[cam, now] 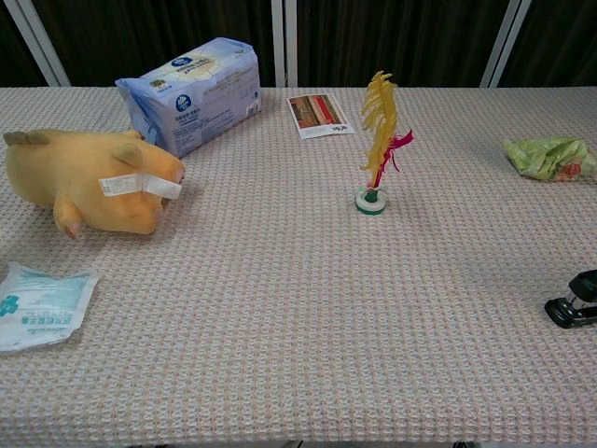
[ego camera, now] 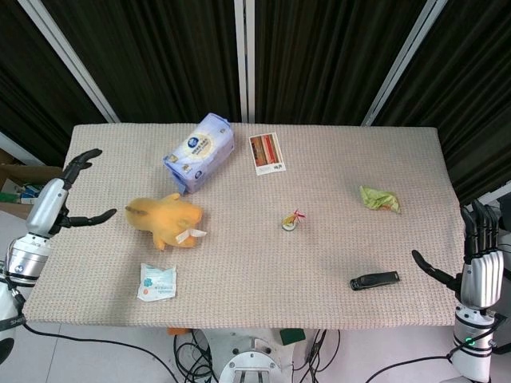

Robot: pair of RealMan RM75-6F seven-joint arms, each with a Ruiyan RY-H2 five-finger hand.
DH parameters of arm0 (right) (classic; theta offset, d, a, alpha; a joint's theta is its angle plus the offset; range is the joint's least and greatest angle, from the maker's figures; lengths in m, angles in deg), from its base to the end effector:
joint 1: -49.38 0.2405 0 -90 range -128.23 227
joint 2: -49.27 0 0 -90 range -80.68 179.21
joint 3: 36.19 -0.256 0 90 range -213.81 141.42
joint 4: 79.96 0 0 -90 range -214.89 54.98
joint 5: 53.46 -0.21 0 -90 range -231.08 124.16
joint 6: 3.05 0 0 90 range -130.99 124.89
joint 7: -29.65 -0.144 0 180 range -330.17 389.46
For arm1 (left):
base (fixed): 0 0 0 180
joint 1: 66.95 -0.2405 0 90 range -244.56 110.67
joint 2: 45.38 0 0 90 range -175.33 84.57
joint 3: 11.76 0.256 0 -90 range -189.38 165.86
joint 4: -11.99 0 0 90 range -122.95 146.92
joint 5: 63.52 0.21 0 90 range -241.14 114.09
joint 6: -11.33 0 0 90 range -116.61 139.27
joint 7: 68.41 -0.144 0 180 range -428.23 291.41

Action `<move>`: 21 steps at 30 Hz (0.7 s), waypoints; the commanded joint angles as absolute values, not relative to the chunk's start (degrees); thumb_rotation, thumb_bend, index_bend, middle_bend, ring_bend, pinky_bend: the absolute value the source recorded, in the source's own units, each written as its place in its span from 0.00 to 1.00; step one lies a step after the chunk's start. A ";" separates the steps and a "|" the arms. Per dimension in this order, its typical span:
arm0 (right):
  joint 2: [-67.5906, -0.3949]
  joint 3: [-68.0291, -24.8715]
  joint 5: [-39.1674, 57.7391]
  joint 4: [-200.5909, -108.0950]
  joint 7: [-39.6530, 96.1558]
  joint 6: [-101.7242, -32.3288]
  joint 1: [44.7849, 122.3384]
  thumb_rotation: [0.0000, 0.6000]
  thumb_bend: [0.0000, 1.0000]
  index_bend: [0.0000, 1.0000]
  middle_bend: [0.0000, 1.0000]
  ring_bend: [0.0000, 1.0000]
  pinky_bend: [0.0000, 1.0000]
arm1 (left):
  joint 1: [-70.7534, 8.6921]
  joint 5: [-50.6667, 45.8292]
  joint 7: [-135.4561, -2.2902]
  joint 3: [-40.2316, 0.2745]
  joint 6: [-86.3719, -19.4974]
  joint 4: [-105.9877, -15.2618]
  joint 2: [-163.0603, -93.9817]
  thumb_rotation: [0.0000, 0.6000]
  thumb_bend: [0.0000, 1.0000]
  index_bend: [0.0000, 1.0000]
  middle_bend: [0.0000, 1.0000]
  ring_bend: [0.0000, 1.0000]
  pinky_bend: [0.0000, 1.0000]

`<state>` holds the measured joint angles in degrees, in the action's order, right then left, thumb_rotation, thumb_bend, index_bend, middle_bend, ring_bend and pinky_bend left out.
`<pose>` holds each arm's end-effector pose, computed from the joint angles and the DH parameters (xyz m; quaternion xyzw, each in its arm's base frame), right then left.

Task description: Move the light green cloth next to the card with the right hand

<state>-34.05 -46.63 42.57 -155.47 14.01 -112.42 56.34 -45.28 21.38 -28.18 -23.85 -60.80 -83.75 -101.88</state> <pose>-0.2746 -0.1967 0.1408 0.4611 -0.2619 0.6632 0.5281 -0.2319 0.2931 0.1911 -0.5250 -0.5048 -0.5907 0.3474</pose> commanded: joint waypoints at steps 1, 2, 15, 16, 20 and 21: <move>-34.10 -46.84 42.23 -155.36 13.70 -112.34 56.35 1.00 0.09 0.00 0.00 0.00 0.00 | -45.47 21.20 -28.17 -23.63 -61.07 -84.00 -101.82 0.72 0.12 0.07 0.10 0.05 0.15; -34.11 -46.90 42.09 -155.35 13.53 -112.25 56.36 1.00 0.09 0.00 0.00 0.00 0.00 | -45.52 21.22 -28.12 -23.50 -61.11 -84.01 -101.83 0.72 0.12 0.07 0.10 0.05 0.15; -33.43 -46.67 41.39 -155.76 14.31 -110.43 56.49 1.00 0.09 0.00 0.00 0.00 0.00 | -45.85 23.74 -29.92 -21.66 -62.50 -85.19 -101.13 0.72 0.12 0.07 0.10 0.05 0.15; -33.26 -46.64 41.36 -155.85 14.51 -110.16 56.56 1.00 0.09 0.00 0.00 0.00 0.00 | -46.05 24.17 -30.75 -21.37 -62.87 -85.43 -101.04 0.73 0.12 0.07 0.10 0.05 0.15; -32.27 -46.35 40.82 -156.33 15.61 -108.02 56.96 1.00 0.09 0.00 0.00 0.00 0.00 | -47.31 25.93 -35.54 -19.74 -64.47 -86.77 -100.38 0.73 0.12 0.07 0.10 0.05 0.15; -32.00 -46.24 40.70 -156.38 16.01 -107.45 57.06 1.00 0.09 0.00 0.00 0.00 0.00 | -47.58 26.31 -36.47 -19.35 -64.72 -87.04 -100.16 0.73 0.12 0.07 0.10 0.05 0.15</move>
<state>-32.41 -46.41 40.94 -156.20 15.52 -108.10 56.87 -46.83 25.29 -34.58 -20.34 -63.88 -86.23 -100.65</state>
